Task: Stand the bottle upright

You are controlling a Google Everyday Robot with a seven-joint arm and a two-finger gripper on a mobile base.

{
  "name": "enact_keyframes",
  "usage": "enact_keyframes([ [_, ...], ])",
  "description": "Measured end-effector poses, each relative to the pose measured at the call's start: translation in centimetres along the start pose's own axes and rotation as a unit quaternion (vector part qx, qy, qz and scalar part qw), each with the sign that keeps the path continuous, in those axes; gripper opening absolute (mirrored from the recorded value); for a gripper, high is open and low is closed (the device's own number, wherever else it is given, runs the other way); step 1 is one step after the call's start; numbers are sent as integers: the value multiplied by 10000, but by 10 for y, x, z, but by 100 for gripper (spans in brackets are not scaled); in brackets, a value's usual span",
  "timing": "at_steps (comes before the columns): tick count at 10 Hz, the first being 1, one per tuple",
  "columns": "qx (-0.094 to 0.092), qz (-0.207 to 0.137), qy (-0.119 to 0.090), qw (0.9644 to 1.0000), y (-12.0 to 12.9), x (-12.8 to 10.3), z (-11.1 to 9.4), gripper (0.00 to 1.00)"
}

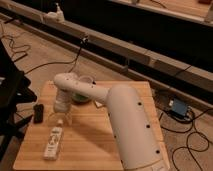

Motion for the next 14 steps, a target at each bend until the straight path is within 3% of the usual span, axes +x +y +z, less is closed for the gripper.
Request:
enact_keyframes([
  [6,57,-43,-86,9999,4,0,2,4],
  [9,61,-21,-249,9997,2,0,-10,0],
  [11,40,63,-675,9977,-5,-3,-47,0],
  [14,166,216,-1372,9902,-19,2,-115,0],
])
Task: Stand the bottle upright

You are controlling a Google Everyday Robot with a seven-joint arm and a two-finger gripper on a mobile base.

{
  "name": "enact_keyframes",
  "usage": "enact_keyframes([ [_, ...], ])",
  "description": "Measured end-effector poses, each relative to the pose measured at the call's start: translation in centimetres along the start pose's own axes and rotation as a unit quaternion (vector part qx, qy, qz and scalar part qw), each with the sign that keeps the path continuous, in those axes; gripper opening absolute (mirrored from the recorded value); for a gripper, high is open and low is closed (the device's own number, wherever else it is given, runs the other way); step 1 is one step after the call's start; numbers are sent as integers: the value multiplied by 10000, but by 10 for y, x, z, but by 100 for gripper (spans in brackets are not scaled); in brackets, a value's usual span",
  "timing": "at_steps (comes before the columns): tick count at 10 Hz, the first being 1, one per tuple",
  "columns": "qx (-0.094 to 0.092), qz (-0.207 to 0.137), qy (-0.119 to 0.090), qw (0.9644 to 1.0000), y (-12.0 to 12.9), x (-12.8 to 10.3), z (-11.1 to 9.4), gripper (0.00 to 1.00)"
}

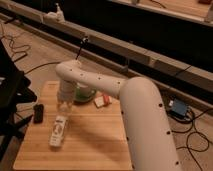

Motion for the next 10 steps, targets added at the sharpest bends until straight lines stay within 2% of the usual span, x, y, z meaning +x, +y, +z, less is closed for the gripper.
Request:
enact_keyframes([
  [3,72,242,-738,9970,-12,-9,-73,0],
  [4,62,254,-857,9960,-10,-8,-85,0],
  [10,62,237,-859,9960,-8,-8,-85,0],
])
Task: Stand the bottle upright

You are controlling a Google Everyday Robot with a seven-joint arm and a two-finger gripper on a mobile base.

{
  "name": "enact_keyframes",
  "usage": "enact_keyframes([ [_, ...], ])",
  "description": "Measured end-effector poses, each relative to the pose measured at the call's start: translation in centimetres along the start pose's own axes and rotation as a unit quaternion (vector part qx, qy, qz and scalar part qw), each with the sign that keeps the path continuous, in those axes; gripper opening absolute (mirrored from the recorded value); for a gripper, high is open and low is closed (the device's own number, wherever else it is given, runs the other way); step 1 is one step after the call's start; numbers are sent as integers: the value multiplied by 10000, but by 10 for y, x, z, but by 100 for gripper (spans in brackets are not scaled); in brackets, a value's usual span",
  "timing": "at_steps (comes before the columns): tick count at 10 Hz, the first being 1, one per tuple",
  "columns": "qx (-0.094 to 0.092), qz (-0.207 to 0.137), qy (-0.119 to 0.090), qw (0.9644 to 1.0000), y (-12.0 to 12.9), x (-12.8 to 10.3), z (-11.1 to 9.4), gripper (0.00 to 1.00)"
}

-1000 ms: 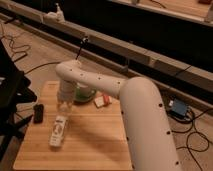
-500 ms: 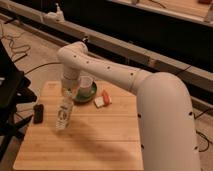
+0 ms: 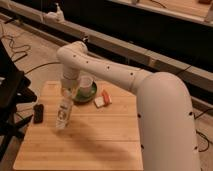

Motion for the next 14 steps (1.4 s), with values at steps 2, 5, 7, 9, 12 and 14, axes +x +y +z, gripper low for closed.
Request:
enact_keyframes([
  [2,59,18,-56,10000,-3,-4,-1,0],
  [5,438,300,-396,9978,-35,-33,-18,0],
  [7,779,609,-612,9932,-59,-50,-35,0],
  [9,1032,910,-788,9874,-82,-60,-53,0],
  [12,1021,1293,-1187,9792,-104,-75,-90,0],
  [14,797,1368,-1653,9735,-109,-96,-123,0],
])
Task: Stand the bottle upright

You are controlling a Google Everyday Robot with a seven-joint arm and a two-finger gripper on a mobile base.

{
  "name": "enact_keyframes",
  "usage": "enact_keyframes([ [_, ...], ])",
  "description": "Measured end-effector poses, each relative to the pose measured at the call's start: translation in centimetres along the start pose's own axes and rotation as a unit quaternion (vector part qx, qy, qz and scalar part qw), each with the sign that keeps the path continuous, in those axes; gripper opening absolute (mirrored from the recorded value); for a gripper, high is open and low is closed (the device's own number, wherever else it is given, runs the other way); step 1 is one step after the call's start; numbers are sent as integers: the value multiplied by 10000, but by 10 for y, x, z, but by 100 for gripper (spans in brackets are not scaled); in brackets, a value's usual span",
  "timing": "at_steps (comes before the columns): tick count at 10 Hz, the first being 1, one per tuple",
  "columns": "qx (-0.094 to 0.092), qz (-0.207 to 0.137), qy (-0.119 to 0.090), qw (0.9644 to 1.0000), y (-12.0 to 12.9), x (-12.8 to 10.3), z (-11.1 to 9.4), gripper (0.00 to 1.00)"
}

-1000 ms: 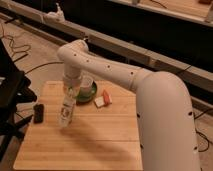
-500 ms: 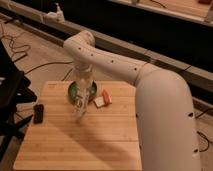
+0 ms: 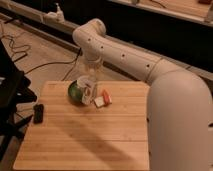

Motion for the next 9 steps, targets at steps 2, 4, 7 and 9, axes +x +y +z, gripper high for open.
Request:
enact_keyframes([
  [2,-443,-172,-366,9982,9,-27,-25,0],
  [4,-578,-222,-432,9971,11,-32,-31,0],
  [7,-574,-232,-433,9971,11,-32,-31,0],
  [9,-344,-278,-561,9974,-1,-37,-30,0],
])
